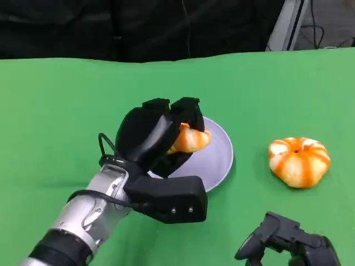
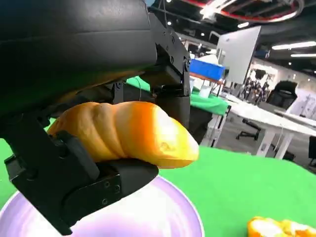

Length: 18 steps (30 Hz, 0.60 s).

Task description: Grasp the bread from the table and place it into the plate.

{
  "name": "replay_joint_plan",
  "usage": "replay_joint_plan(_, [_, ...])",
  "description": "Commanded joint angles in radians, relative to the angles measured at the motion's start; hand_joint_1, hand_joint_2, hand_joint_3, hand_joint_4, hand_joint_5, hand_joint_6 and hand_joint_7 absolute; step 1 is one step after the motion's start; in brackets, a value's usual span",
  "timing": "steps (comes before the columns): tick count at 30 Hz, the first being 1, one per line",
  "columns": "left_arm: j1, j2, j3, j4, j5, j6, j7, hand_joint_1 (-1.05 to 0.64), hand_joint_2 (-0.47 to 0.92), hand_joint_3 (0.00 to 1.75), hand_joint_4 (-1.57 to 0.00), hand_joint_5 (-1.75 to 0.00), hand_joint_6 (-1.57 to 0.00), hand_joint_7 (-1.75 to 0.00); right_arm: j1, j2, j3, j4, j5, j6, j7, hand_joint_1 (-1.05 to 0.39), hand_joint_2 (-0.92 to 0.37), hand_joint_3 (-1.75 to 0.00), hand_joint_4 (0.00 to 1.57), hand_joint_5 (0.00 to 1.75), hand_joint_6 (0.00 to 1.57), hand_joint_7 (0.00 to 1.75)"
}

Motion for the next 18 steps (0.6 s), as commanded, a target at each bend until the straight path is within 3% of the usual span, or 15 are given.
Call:
replay_joint_plan(1, [-0.054,-0.001,-0.001,0.07,-0.024,0.026,-0.091,-0.18,0.46,1.08,-0.79,-1.63,-0.74,-1.32,0.003,-0.009,-0.006,-0.007,0.0,-0.007,-0.004,0.02,-0.31,-1.44,0.81,1.63,0.85,1.31])
replay_joint_plan(2, [-0.065,0.001,-0.006,0.087,-0.031,0.042,-0.141,-0.26,0.61,0.75,-0.58,-1.2,-0.61,-0.86,0.003,-0.009,-0.006,-0.007,-0.001,-0.008,-0.004,0.02,-0.31,-1.45,0.81,1.62,0.85,1.31])
replay_joint_plan(3, [-0.072,0.003,-0.009,0.095,-0.035,0.053,-0.176,-0.3,0.79,0.39,-0.52,-0.8,-0.59,-0.44,0.003,-0.009,-0.006,-0.007,-0.001,-0.009,-0.004,0.02,-0.31,-1.45,0.81,1.62,0.85,1.31])
replay_joint_plan(5, [-0.074,0.005,-0.008,0.094,-0.035,0.061,-0.199,-0.33,0.89,0.18,-0.49,-0.57,-0.59,-0.2,0.003,-0.009,-0.006,-0.007,0.0,-0.009,-0.004,0.03,-0.31,-1.46,0.81,1.62,0.85,1.31])
replay_joint_plan(7, [-0.075,0.016,-0.017,0.071,-0.029,0.097,-0.272,-0.33,0.91,0.14,-0.49,-0.52,-0.59,-0.15,0.003,-0.009,-0.006,-0.005,0.0,-0.01,-0.004,0.03,-0.31,-1.46,0.81,1.63,0.85,1.31])
replay_joint_plan(8, [-0.075,0.025,-0.024,0.052,-0.023,0.124,-0.324,-0.62,0.92,0.27,-0.2,-0.27,-0.27,-0.06,0.002,-0.008,-0.006,-0.004,0.0,-0.012,-0.005,0.03,-0.31,-1.46,0.81,1.63,0.85,1.31])
replay_joint_plan(11, [-0.069,0.04,-0.034,0.007,-0.014,0.18,-0.421,-0.85,0.92,0.41,-0.02,-0.05,-0.04,-0.01,0.003,-0.009,-0.005,-0.005,0.005,-0.01,-0.002,0.03,-0.31,-1.46,0.81,1.63,0.85,1.31])
replay_joint_plan(18, [-0.057,0.058,-0.04,-0.047,-0.022,0.232,-0.52,-0.98,0.92,0.51,0.0,0.0,0.0,0.0,0.003,-0.009,-0.006,-0.006,0.006,-0.005,-0.002,0.02,-0.31,-1.46,0.81,1.63,0.85,1.32])
